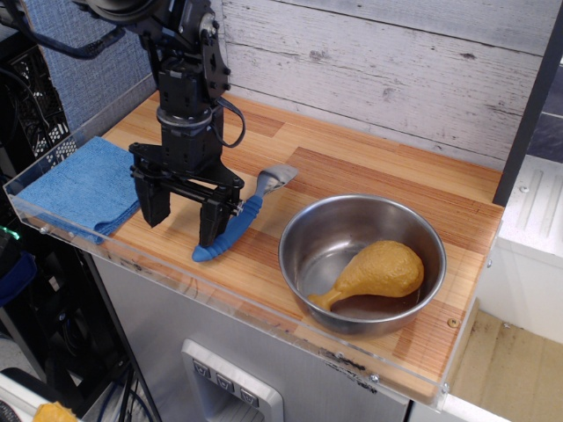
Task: Place the spoon on the top of the blue cloth.
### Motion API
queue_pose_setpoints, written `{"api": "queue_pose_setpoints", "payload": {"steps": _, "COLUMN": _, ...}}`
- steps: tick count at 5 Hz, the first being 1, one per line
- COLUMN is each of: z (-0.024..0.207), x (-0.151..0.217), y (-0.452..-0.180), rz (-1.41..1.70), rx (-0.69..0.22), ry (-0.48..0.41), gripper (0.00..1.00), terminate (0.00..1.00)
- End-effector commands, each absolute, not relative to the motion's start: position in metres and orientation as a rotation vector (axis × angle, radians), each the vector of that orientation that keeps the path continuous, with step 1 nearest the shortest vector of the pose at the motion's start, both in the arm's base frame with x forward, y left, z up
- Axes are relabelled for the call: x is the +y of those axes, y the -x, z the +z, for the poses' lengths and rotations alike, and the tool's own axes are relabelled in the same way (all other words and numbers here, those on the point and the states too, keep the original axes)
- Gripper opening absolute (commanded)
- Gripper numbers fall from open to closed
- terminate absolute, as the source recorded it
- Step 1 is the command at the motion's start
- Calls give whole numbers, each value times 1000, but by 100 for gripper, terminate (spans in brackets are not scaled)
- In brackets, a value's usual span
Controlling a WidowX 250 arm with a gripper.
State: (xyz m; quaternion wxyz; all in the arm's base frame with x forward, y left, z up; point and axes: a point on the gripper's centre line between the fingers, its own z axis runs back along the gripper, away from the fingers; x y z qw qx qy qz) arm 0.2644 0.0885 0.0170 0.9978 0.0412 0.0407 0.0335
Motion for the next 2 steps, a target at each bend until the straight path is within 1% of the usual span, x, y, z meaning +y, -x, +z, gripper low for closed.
{"api": "queue_pose_setpoints", "payload": {"steps": 1, "z": 40, "x": 84, "y": -275, "rz": 86, "rx": 22, "ry": -76, "gripper": 100, "terminate": 0}}
{"api": "queue_pose_setpoints", "payload": {"steps": 2, "z": 71, "x": 66, "y": -273, "rz": 48, "rx": -54, "ry": -117, "gripper": 100, "terminate": 0}}
